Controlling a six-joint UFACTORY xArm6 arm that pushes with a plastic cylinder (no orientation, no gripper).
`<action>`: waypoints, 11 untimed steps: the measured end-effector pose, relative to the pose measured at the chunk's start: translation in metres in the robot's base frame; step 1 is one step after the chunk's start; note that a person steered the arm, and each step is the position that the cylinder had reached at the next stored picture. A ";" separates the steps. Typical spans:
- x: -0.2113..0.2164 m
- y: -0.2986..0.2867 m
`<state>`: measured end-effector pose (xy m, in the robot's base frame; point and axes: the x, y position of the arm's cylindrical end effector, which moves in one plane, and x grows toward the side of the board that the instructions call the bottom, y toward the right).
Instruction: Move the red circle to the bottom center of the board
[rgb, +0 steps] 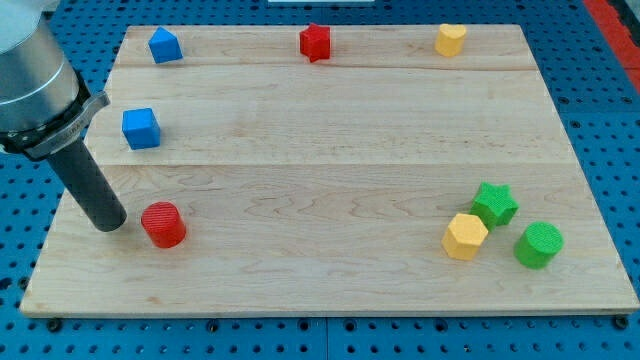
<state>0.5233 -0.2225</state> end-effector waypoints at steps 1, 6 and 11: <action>0.000 0.000; 0.012 0.062; -0.008 0.258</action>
